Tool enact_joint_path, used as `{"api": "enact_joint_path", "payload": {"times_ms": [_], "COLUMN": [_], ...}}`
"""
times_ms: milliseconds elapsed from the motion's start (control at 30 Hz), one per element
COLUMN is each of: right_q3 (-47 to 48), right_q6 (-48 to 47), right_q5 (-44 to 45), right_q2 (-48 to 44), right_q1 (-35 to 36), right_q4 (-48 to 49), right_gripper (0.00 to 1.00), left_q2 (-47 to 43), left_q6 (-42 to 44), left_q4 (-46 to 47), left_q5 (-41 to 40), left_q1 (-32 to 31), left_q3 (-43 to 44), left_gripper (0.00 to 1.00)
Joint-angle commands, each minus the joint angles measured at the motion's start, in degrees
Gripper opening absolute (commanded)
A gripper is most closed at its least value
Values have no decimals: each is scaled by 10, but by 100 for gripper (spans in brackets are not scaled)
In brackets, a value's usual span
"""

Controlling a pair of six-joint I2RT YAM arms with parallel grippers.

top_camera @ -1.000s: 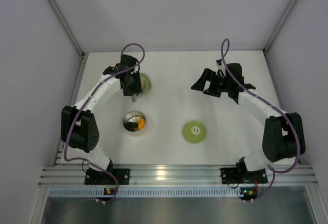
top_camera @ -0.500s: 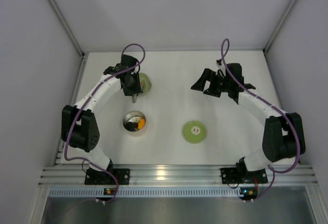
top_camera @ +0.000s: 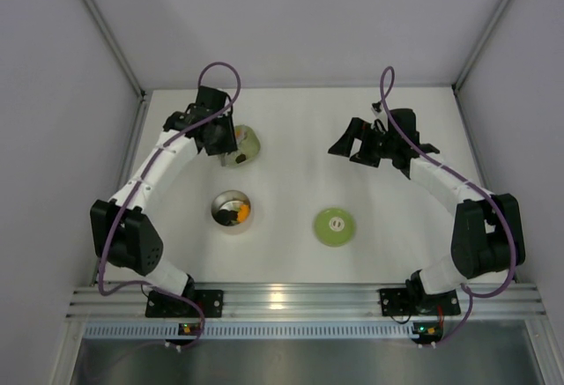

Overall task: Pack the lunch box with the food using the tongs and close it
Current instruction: Pick up the fake food from the plate.

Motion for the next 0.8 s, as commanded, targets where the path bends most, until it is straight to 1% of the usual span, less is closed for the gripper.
{"api": "enact_joint_path", "payload": {"times_ms": [0, 167, 367, 433, 567, 767], "right_q3": [14, 19, 22, 22, 17, 8], "right_q6": [-7, -8, -3, -2, -2, 0], "right_q5": [-3, 0, 2, 2, 5, 9], "right_q2": [0, 0, 0, 1, 4, 3], "right_q1": [2, 2, 2, 2, 2, 3], "right_q4": [44, 39, 38, 37, 37, 38], "right_gripper": [100, 99, 99, 99, 100, 100], "left_q2": [-40, -84, -175, -225, -278, -379], "left_q6": [8, 3, -9, -16, -26, -37], "left_q4": [-11, -25, -49, -69, -89, -151], "left_q5": [-15, -4, 13, 18, 32, 55], "left_q1": [-1, -1, -2, -1, -1, -2], "left_q3": [17, -3, -67, -103, -138, -183], "left_gripper": [31, 31, 31, 31, 31, 32]}}
